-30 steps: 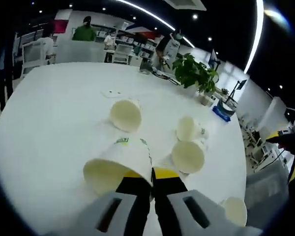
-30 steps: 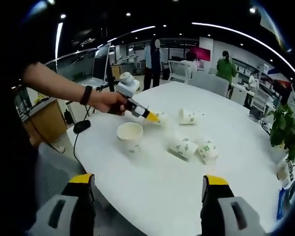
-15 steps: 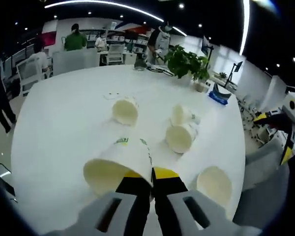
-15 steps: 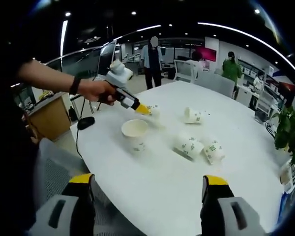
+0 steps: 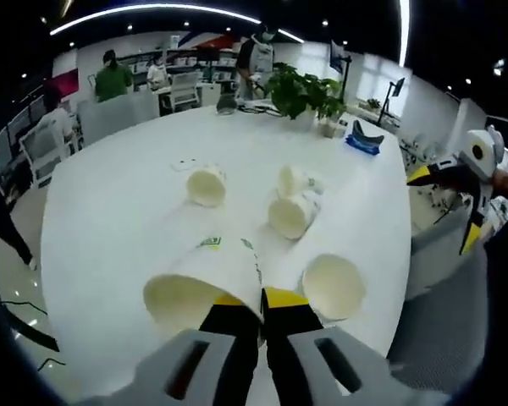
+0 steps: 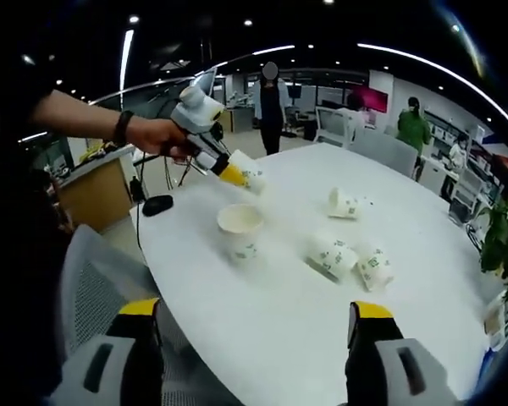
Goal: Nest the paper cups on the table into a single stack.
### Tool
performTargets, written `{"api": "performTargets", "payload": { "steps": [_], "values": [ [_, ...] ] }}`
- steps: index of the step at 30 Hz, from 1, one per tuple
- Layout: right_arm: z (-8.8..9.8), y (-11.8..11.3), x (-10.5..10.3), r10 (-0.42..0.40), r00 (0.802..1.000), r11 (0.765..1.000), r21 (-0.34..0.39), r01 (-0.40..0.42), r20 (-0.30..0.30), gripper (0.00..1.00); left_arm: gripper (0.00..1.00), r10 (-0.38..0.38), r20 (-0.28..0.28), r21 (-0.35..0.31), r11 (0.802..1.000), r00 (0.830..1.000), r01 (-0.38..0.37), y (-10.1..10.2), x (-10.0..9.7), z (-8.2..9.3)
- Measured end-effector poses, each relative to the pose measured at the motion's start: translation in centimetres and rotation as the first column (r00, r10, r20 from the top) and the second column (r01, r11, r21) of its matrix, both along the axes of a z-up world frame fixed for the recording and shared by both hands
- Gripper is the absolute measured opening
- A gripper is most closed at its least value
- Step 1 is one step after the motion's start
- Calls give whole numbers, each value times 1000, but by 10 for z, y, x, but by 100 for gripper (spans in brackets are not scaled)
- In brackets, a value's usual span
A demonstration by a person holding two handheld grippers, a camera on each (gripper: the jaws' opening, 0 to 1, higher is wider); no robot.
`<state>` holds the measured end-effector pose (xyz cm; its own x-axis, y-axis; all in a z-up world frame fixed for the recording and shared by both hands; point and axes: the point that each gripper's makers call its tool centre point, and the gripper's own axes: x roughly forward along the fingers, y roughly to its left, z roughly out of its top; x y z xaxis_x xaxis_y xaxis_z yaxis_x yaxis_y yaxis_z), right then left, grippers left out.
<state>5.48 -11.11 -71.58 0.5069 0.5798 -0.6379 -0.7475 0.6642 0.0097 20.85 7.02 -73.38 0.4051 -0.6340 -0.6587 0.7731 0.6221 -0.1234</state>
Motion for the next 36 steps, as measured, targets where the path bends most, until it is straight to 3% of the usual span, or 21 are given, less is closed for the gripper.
{"api": "performTargets", "payload": {
  "steps": [5,9,16,20,28,30,34,36],
  "values": [
    [-1,1,-3,30,1000,1000,-3,-30,-1,92,0,-72,7,47,996,997,71,-5,-19,13],
    [-1,0,-3,40,999,999,-3,-40,4,92,0,-162,6,121,980,987,160,-5,-28,13],
    [0,2,-5,55,998,998,3,-55,3,92,0,-273,-17,178,946,962,272,-16,-44,24],
    [-2,3,-6,67,998,998,-1,-67,1,92,0,-364,-26,262,896,931,358,-21,-54,28],
    [-1,4,-6,74,997,997,9,-74,3,92,0,-526,-80,423,751,847,506,-24,-64,21],
    [-1,4,-7,77,997,997,8,-77,1,92,0,-539,-100,437,731,836,523,-25,-66,20],
    [-1,4,-9,75,997,997,12,-75,1,92,0,-590,-149,498,649,794,576,-30,-77,16],
    [0,5,-10,76,997,997,13,-76,1,92,0,-601,-162,511,627,782,588,-32,-78,14]
  ]
}}
